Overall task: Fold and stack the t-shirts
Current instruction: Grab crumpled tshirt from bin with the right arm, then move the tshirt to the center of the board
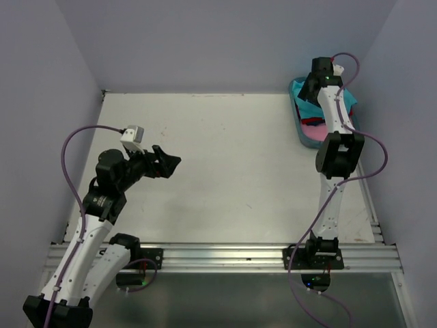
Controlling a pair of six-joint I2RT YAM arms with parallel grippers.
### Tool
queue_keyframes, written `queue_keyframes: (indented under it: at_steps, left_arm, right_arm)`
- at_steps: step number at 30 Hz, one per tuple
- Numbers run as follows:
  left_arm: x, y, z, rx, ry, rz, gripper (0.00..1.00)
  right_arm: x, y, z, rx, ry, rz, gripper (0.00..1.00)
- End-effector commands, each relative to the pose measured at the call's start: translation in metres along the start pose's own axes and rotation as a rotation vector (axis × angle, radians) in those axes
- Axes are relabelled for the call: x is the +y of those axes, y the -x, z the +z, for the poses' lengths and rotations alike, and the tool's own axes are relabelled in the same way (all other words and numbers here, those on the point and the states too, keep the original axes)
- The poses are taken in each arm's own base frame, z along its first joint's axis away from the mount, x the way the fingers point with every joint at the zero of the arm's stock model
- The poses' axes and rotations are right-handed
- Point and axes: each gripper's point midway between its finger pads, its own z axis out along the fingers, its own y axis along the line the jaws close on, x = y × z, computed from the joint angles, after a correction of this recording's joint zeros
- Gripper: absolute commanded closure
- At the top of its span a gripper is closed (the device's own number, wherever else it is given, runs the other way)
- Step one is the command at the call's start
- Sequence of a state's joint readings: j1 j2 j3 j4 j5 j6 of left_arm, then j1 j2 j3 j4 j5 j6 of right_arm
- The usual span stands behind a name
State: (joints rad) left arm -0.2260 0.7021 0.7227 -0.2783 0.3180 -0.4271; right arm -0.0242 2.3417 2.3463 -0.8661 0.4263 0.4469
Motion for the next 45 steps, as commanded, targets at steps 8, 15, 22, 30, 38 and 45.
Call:
queue_keyframes:
  at_steps: [8, 15, 22, 30, 38, 45]
  left_arm:
    - [-0.003, -0.009, 0.007, 0.026, -0.036, -0.009, 0.0]
    - [-0.002, -0.012, 0.006, 0.031, -0.033, -0.007, 0.0]
    - [-0.004, -0.013, 0.003, 0.024, -0.045, -0.012, 0.0]
    - [-0.01, -0.012, 0.0, 0.011, -0.077, -0.008, 0.0]
    - [-0.013, -0.005, 0.003, -0.006, -0.089, -0.008, 0.0]
    - [-0.015, 0.011, 0.003, -0.036, -0.077, 0.003, 0.0]
  right_arm:
    - [-0.026, -0.008, 0.044, 0.102, 0.057, 0.098, 0.29]
    - [-0.022, -0.038, 0.055, 0.214, 0.132, 0.098, 0.77]
    - [0.005, -0.014, 0.008, 0.122, 0.369, 0.149, 1.0]
    - [0.021, 0.04, -0.118, -0.217, 0.763, 0.27, 1.0]
    - [0.028, 0.04, -0.238, -0.316, 1.149, 0.328, 1.0]
    - [0.045, -0.015, -0.281, -0.113, 1.384, 0.235, 1.0]
